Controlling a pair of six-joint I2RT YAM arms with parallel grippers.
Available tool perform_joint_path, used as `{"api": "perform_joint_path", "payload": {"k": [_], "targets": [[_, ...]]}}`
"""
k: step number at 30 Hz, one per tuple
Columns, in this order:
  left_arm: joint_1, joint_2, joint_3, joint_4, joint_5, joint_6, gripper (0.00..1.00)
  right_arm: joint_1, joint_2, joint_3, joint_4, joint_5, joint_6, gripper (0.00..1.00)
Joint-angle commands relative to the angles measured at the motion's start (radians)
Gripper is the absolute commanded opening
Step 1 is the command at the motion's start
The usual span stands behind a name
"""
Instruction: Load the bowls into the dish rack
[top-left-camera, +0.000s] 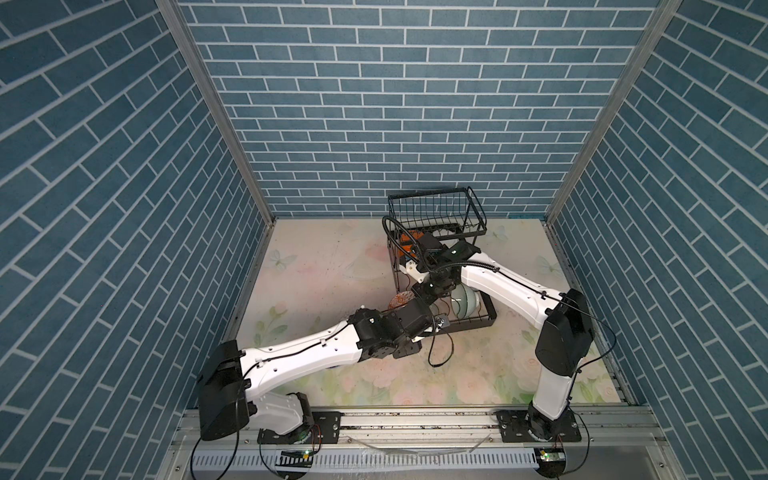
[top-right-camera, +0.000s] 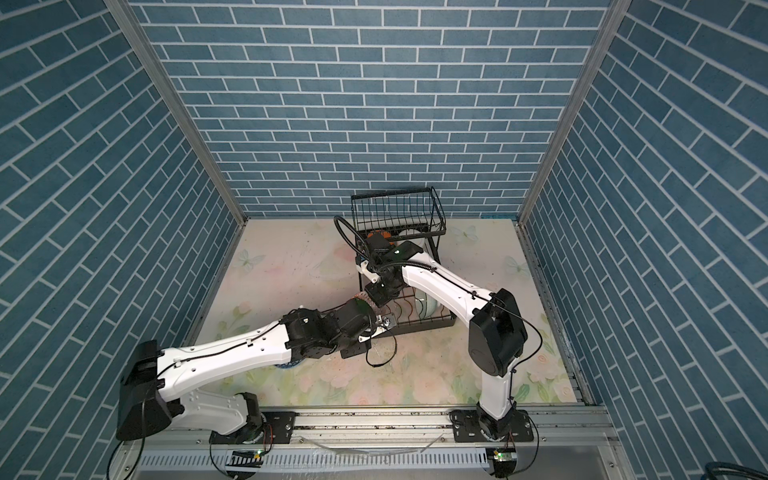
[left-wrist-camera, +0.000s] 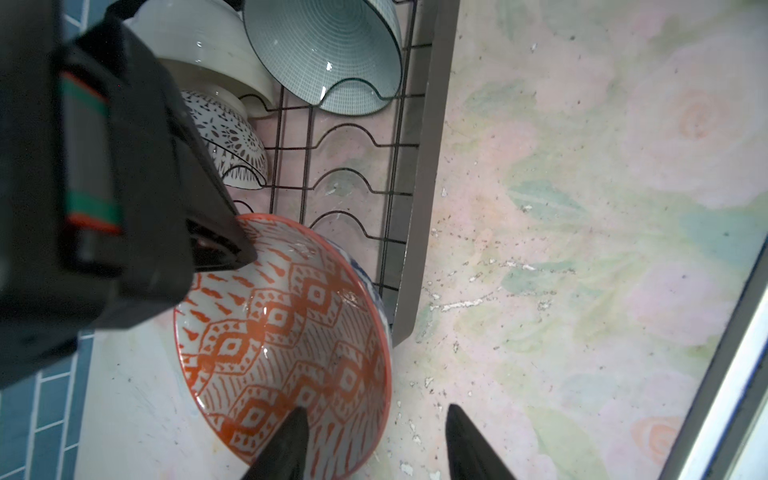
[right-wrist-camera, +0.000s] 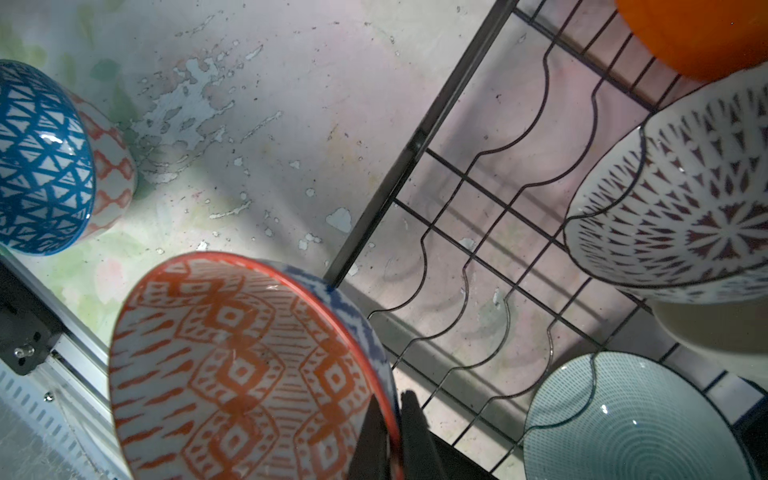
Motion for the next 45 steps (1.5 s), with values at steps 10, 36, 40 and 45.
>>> {"api": "perform_joint_path", "payload": {"k": [10,36,40,45], "targets": [[0.057,-0.150,-0.118,0.139,0.038,-0.102,1.00,-0.041,-0.063,-0.044,0.032,0.110,0.074,0.00],[0.386,-0.297,-0.236,0.348,0.138,-0.711,1.00,-0.037,-0.122,-0.076,0.069,0.496,0.088,0.00],[0.452,-0.302,-0.260,0.373,0.187,-0.803,1.00,-0.008,-0.119,-0.074,0.058,0.625,0.076,0.00],[0.482,-0.297,-0.247,0.317,0.179,-0.864,1.00,0.034,-0.117,-0.089,0.066,0.795,0.054,0.00]]}}
